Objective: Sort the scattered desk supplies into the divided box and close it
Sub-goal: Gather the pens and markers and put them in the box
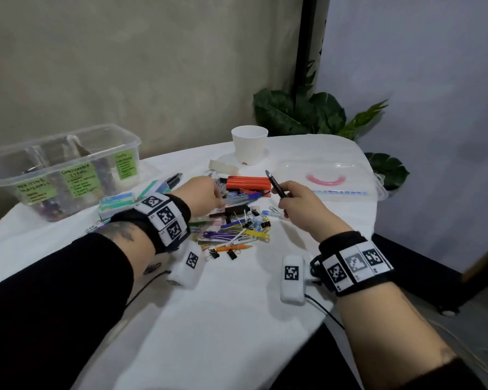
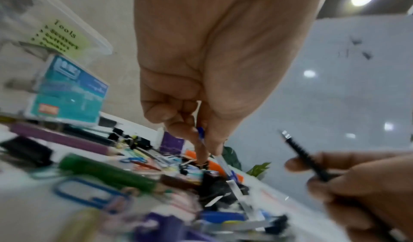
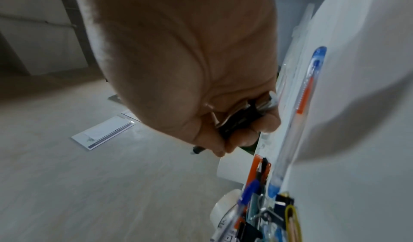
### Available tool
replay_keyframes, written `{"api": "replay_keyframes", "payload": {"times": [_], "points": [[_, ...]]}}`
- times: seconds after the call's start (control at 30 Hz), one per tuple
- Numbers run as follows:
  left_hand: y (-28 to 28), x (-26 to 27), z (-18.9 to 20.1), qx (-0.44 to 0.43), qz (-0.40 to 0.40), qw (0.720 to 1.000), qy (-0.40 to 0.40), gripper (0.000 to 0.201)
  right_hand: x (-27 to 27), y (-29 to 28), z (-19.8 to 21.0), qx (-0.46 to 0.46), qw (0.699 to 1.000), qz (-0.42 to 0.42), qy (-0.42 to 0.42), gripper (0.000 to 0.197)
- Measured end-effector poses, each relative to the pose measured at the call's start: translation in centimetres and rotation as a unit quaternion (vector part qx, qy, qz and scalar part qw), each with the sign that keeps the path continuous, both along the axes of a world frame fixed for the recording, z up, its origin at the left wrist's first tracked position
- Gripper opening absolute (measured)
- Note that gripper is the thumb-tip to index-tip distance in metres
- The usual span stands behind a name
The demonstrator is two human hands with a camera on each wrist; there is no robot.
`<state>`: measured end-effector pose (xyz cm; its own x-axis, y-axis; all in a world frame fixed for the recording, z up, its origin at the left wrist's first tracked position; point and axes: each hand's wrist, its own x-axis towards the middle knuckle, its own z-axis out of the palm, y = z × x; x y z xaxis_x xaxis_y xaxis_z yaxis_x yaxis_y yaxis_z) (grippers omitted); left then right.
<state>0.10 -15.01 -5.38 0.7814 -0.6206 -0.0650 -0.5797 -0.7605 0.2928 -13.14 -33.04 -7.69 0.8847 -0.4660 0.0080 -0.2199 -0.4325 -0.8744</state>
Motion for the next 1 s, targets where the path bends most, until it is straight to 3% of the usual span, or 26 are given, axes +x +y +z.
{"api": "replay_keyframes", "payload": {"times": [0.07,0.17,0.23,0.3,0.37,0.5,0.63,0.73,0.87,0.9,1.0], "points": [[-0.7,-0.9,0.9,-0.037,0.023,0.999,0.018,0.029,0.2,0.2,-0.1,0.037,0.999,-0.020,-0.020,0.018],[-2.0,-2.6,1.5,-0.113,0.021,0.990,0.082,0.026,0.5,0.5,-0.3,0.121,0.990,-0.069,-0.026,0.039],[-2.9,-3.5,1.2,-0.141,-0.020,0.980,0.137,0.021,0.6,0.5,-0.4,0.197,0.976,-0.079,-0.038,0.047],[-3.8,-4.5,0.8,-0.141,-0.077,0.975,0.151,0.015,0.8,0.2,-0.4,0.256,0.960,-0.083,-0.074,0.034],[-4.8,-5.0,0.4,-0.125,-0.119,0.977,0.127,0.017,0.9,-0.2,-0.1,0.274,0.950,-0.108,-0.103,0.020],[-7.0,-5.0,-0.9,-0.022,-0.164,0.986,0.035,0.042,0.3,-1.4,0.2,0.243,0.951,-0.148,-0.121,0.017],[-9.0,-4.9,-2.0,0.098,-0.207,0.973,-0.038,0.042,-0.2,-2.7,0.0,0.272,0.938,-0.179,-0.121,0.018],[-9.9,-5.5,-1.7,0.129,-0.195,0.967,-0.104,0.023,-0.1,-3.8,-0.6,0.279,0.933,-0.204,-0.103,0.017],[-9.9,-5.2,-1.7,0.177,-0.133,0.969,-0.105,0.023,0.0,-4.9,-1.6,0.318,0.912,-0.235,-0.109,0.014],[-9.8,-4.8,-1.6,0.154,-0.114,0.977,-0.091,0.024,-0.1,-5.0,-1.6,0.333,0.905,-0.238,-0.116,0.012],[-9.1,-3.9,-0.8,0.012,-0.069,0.998,-0.008,0.026,-0.3,-4.8,-1.9,0.384,0.895,-0.204,-0.104,0.034]]}}
